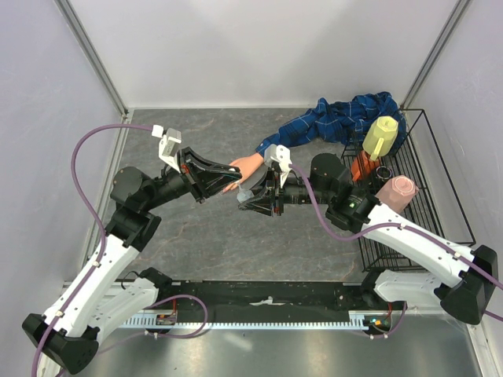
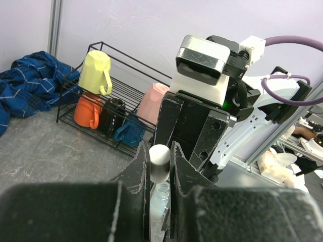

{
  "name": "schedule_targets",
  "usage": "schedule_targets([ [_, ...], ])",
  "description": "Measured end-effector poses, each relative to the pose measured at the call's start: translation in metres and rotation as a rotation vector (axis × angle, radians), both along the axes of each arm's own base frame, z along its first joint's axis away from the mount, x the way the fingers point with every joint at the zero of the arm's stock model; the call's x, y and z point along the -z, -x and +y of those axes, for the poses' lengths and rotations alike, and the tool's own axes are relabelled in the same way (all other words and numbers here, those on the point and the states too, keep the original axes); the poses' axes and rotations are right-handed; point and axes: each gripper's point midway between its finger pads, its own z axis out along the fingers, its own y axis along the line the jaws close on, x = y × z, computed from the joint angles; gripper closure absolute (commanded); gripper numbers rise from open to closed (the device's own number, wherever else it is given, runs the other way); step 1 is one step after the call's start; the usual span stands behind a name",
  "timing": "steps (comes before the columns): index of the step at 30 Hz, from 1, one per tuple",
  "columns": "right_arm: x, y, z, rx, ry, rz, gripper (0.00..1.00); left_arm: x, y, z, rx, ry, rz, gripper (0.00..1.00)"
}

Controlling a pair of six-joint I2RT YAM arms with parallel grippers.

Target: Paint the nails

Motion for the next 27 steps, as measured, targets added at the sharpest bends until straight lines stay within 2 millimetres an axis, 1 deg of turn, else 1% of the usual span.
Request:
schedule_targets([
  [13,0.0038,-0.0013,0.0018,0.000,0.008,0.012,1.00,0.0007,0.0000,-0.0002,0.001,0.001,0.004,0.98],
  [27,0.0037,-0.0012,0.0019,0.000,0.007,0.015,1.00,0.0036,0.0029,-0.0005,0.015,-0.009,0.013,0.98],
])
